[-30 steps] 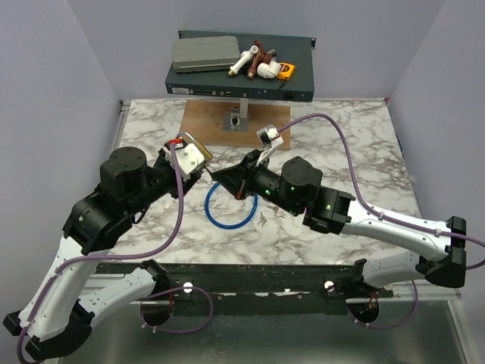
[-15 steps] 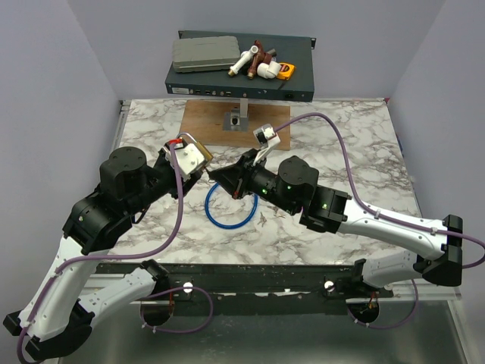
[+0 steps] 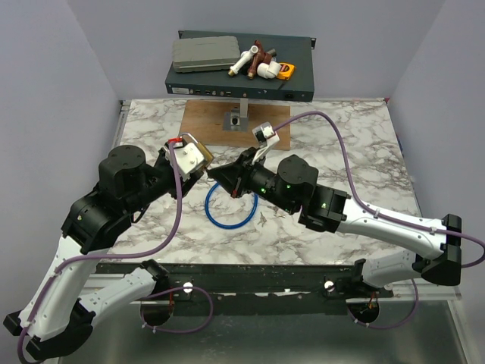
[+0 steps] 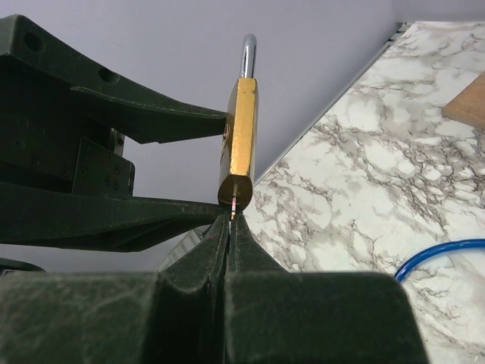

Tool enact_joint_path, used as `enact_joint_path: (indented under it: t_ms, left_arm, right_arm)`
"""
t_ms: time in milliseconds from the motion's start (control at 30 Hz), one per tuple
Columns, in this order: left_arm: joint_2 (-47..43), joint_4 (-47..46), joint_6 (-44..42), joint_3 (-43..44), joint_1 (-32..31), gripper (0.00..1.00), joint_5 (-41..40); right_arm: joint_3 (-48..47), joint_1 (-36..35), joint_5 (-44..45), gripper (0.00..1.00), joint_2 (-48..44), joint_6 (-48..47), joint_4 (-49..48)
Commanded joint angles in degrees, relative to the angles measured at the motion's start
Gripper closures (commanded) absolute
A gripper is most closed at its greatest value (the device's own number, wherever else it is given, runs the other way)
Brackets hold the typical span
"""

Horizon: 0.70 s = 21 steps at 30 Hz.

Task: Unlock with the key
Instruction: Unlock the lock.

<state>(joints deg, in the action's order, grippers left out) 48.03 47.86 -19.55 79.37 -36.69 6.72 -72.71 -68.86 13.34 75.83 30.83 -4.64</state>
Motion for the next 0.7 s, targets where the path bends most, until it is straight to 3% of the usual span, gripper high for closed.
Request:
enact_joint_path:
  t_ms: [0,600,667]
  left_arm:
    - [-0.06,-4.39,2.22,3.02,-0.42,1.0,5.92]
    - [0.14,-2.86,2.86,4.38,-0.67,1.0,11.95]
    - [-0.12,-2.85,2.6,4.19,-0.67,1.0,11.31]
  right_arm:
    - [-2.26,0.2,1.51,0.99,1.51,-1.13,-2.98]
    - [-1.3,0.2,3.94,0.99,2.42,-3.74,-6.1]
    - [-1.01,0.19,4.11,0.95,1.64,-3.28,-5.27]
